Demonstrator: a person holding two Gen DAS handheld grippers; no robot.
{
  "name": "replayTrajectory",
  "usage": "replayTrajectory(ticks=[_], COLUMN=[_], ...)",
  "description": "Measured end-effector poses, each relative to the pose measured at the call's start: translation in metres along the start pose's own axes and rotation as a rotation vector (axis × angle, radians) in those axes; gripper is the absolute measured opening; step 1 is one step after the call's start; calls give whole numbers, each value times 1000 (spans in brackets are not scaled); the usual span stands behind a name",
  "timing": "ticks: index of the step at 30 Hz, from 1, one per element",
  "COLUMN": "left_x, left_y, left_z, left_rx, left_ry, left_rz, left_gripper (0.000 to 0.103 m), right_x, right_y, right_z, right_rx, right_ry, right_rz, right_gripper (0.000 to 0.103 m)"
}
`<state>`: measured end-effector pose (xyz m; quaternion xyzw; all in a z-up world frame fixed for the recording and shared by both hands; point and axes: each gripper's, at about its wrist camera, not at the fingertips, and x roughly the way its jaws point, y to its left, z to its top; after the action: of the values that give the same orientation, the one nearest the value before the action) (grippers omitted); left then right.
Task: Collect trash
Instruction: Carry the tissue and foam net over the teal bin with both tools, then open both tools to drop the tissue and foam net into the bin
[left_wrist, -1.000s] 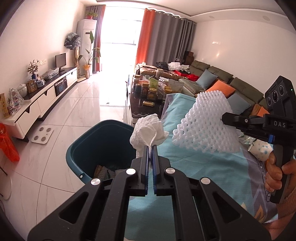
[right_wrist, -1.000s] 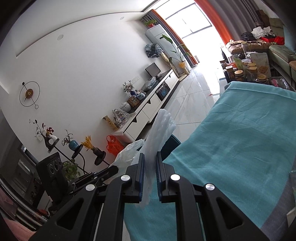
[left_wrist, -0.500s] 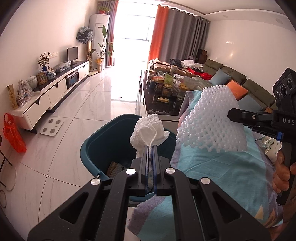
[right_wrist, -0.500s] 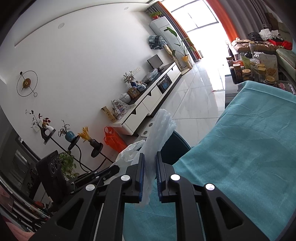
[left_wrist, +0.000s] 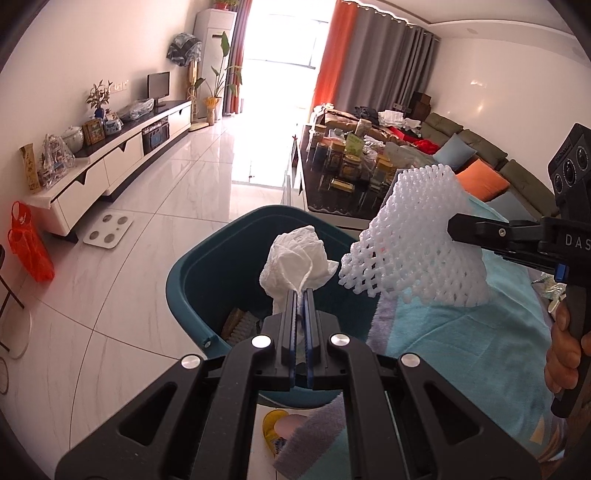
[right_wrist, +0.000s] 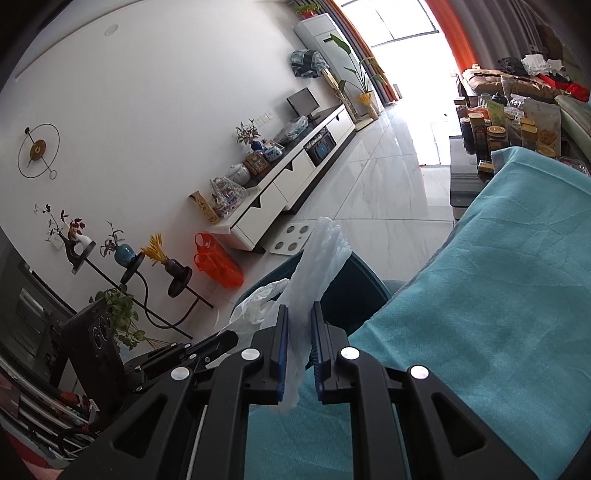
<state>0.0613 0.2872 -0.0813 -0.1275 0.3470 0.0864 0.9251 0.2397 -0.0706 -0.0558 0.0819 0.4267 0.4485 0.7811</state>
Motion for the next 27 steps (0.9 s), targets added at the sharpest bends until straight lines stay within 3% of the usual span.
replayTrajectory(ticks=[21,27], left_x=[65,75], left_y=[18,18], left_z=[1,0], left_rx=[-51,-65], left_ry=[64,60], left_rz=[14,22], left_gripper=[5,20], right_x=[61,63], right_y=[8,8], right_z=[5,5], right_rx=[13,13], right_ry=[127,134], right_rz=[-81,-82], right_gripper=[15,21])
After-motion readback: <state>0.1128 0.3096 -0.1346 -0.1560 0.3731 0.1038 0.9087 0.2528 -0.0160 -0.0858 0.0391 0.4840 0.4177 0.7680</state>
